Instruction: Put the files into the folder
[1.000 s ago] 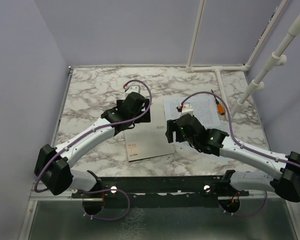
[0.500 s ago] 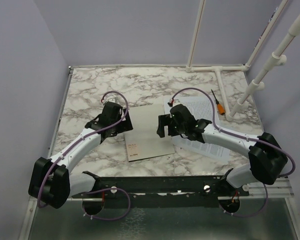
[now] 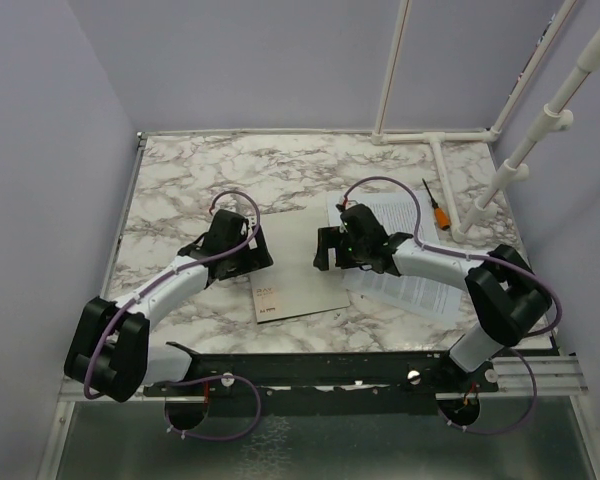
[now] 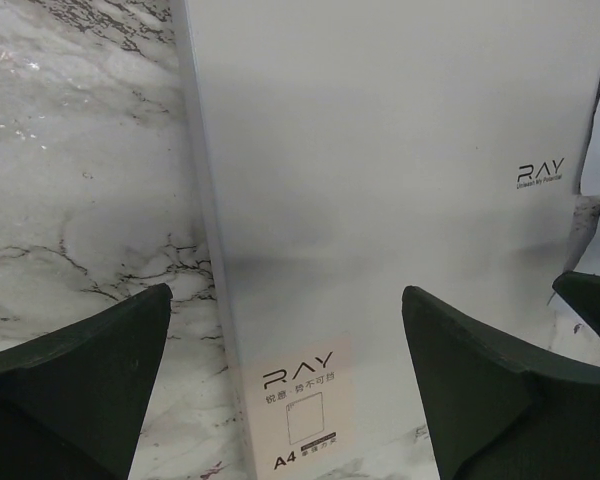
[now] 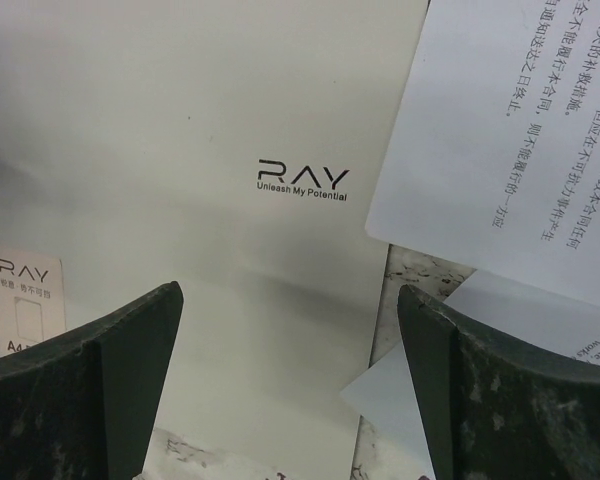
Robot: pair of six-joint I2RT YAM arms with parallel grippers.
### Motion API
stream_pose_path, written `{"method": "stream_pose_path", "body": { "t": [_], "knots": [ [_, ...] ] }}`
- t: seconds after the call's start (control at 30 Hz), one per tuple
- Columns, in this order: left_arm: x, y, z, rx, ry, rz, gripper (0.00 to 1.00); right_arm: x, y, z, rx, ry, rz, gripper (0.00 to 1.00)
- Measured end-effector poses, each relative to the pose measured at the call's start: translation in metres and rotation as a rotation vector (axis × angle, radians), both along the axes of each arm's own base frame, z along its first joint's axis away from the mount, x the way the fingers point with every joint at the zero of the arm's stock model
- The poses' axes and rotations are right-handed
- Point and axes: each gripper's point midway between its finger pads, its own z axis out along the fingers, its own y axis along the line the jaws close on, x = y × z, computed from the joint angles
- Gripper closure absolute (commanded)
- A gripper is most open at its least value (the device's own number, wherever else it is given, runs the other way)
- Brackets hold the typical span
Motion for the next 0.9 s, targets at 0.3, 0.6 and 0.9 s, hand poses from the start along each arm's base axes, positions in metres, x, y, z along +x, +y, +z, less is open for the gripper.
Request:
{"method": "stream_pose_path", "body": {
  "t": [0.3, 0.6, 0.9],
  "knots": [
    [-0.001, -0.002, -0.014, -0.004, 0.038, 0.013, 0.01, 0.000, 0.007, -0.013, 0.030, 0.038, 0.021, 0.07],
    [0.000, -0.006, -0.025, -0.010, 0.067, 0.005, 0.01, -0.002, 0.008, -0.019, 0.046, 0.053, 0.018, 0.07],
    [0.000, -0.009, -0.029, -0.020, 0.078, -0.003, 0.01, 0.002, 0.004, -0.020, 0.043, 0.031, -0.009, 0.07]
  ]
}}
